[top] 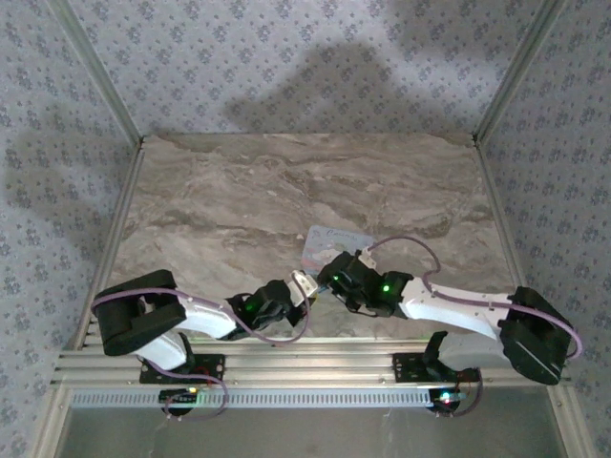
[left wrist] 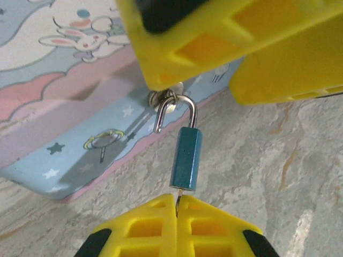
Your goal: Unlock a padlock with a key
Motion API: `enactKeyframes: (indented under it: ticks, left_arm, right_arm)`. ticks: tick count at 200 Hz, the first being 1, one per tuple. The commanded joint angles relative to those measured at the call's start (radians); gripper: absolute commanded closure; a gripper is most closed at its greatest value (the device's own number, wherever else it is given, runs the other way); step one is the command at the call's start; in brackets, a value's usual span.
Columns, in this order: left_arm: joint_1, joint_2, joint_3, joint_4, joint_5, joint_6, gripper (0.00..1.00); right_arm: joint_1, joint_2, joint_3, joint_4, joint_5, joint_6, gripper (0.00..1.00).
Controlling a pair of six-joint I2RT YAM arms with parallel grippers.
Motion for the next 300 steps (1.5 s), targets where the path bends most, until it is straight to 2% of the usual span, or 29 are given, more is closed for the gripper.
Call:
enactKeyframes:
  ticks: [1,48,86,102,114,129,139,176,209,248,300]
  left_arm:
    - [-0.023,0.012,0.037,-0.027,-0.057,0.023,1.00]
    - [-0.042,0.009,0.042,-0.032,-0.088,0.023,1.00]
    - [-0.048,-0.007,0.035,-0.025,-0.103,0.022,1.00]
    - [-0.049,-0.014,0.025,-0.001,-0.096,0.019,1.00]
    - [-0.050,-0.019,0.016,0.014,-0.093,0.016,1.00]
    - [-0.050,-0.023,0.010,0.030,-0.089,0.012,1.00]
    - [-0.052,-0.025,0.002,0.047,-0.086,0.011,1.00]
    - [-0.056,-0.036,-0.009,0.085,-0.065,0.015,1.00]
    - [-0.062,-0.072,-0.008,0.087,-0.064,0.022,1.00]
    - [-0.064,-0.081,-0.003,0.081,-0.064,0.024,1.00]
    - [-0.076,-0.061,-0.003,0.105,-0.070,0.027,1.00]
  right_arm:
    - [0.021,0.053,0.019,0.033,-0.015,0.013,0.45]
    - [0.028,0.159,0.045,0.115,-0.065,0.020,0.51]
    - [0.034,0.179,0.057,0.113,-0.073,0.021,0.63]
    - [0.034,0.179,0.048,0.121,-0.069,0.031,0.64]
    - [0.034,0.178,0.037,0.140,-0.070,0.042,0.61]
    - [0.034,0.168,0.022,0.165,-0.064,0.056,0.49]
    - [0.034,0.156,0.015,0.170,-0.056,0.061,0.44]
    - [0.036,0.101,-0.011,0.171,-0.028,0.071,0.41]
    - [0.035,0.089,-0.026,0.179,-0.034,0.076,0.49]
    - [0.036,0.101,-0.020,0.190,-0.048,0.075,0.52]
    - [0.037,0.123,-0.013,0.192,-0.069,0.079,0.62]
